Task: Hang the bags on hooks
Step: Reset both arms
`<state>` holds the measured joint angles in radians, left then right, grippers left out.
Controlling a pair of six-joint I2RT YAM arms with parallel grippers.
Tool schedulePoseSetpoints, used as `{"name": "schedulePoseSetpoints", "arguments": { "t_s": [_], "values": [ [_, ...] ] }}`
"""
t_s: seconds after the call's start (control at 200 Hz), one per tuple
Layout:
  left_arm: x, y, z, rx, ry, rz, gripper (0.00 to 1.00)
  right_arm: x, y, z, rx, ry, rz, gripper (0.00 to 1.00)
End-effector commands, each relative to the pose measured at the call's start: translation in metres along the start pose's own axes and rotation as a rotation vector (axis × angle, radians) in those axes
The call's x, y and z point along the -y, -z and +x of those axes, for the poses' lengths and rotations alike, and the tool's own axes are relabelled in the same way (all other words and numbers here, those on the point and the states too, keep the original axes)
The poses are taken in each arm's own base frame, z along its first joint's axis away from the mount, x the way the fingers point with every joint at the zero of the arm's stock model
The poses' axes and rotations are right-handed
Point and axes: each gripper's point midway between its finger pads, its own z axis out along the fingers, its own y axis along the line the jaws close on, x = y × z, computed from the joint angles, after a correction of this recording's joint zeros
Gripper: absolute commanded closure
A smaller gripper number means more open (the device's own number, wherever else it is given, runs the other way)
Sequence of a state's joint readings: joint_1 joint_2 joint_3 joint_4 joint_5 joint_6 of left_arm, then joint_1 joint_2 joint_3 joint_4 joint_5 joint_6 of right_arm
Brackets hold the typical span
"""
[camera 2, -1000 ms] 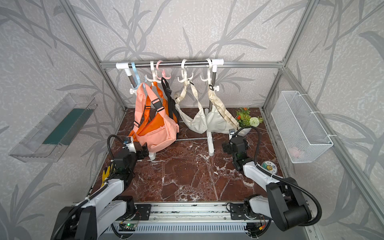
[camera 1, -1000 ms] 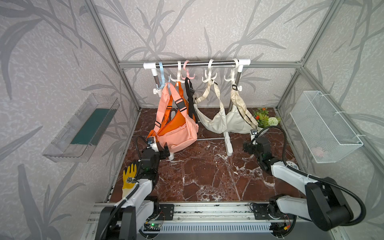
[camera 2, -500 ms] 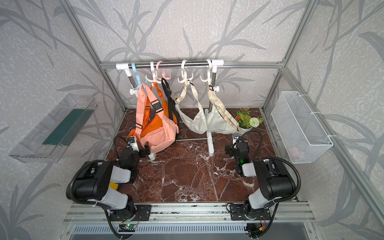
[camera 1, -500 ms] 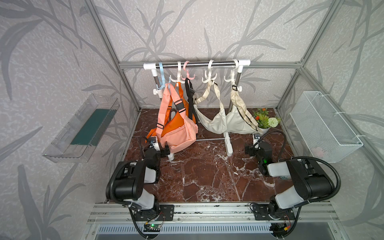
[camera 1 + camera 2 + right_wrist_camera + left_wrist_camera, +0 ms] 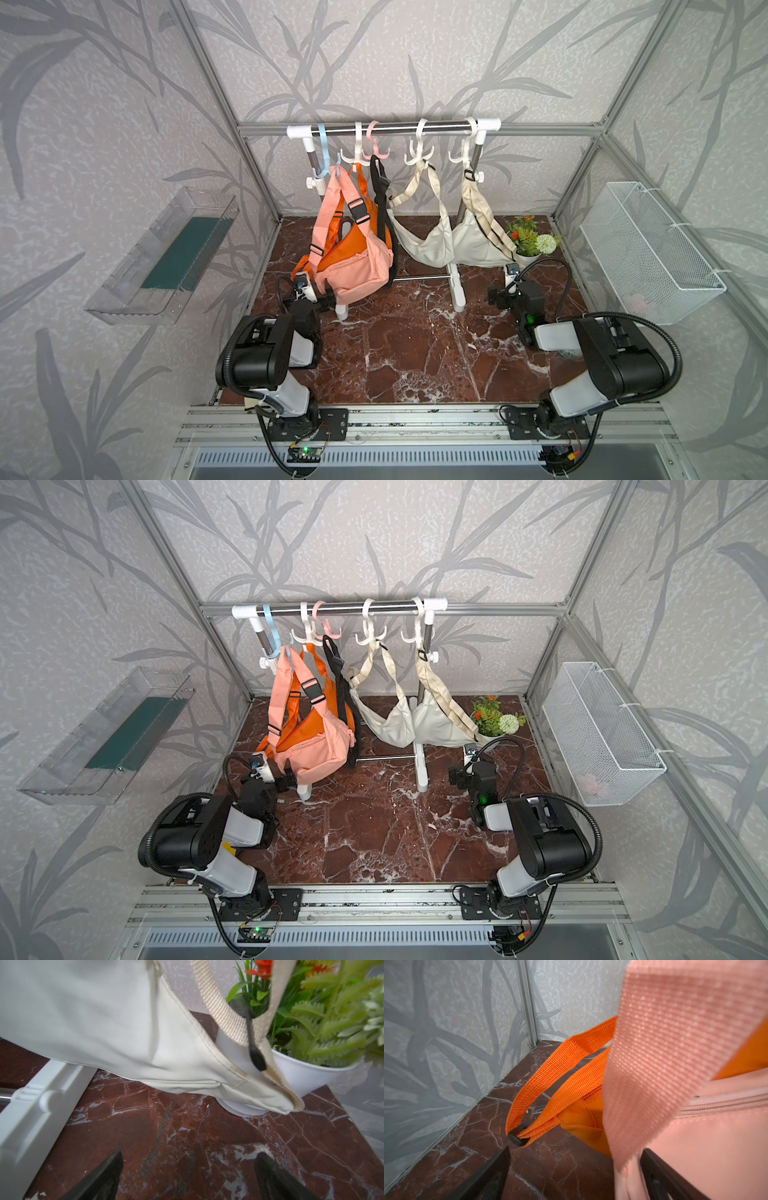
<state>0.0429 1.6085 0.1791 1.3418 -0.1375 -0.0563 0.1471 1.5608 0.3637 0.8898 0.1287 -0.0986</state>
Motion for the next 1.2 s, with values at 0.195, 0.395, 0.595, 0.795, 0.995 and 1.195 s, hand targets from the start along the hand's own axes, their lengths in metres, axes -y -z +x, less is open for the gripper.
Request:
{"name": "schedulePoseSetpoints", "arguments": {
  "t_s": [0.195,0.395,0.595,0.795,0.995,1.195],
  "values": [
    [-0.015,0.001,-0.008,0.035,0.043,-0.092,0.01,0.002,0.001,-0.015,0.043,-0.004,0.003,0.01],
    [-0.015,0.003,-0.009,0.049,0.043,-0.083,0.01,0.004,-0.001,-0.015,0.034,-0.014,0.019,0.01],
    [-0.015,0.003,-0.008,0.049,0.044,-0.084,0.01,0.004,0.010,-0.015,0.084,-0.012,0.016,0.01],
    [-0.014,0.003,-0.009,0.050,0.044,-0.083,0.01,0.010,0.006,-0.013,0.050,-0.029,0.057,0.01],
    [-0.015,0.003,-0.009,0.051,0.043,-0.083,0.01,0.014,0.005,-0.015,0.083,-0.035,0.081,0.01],
    [-0.014,0.003,-0.008,0.047,0.043,-0.083,0.01,0.017,0.005,-0.014,0.045,-0.042,0.104,0.01]
  ]
}}
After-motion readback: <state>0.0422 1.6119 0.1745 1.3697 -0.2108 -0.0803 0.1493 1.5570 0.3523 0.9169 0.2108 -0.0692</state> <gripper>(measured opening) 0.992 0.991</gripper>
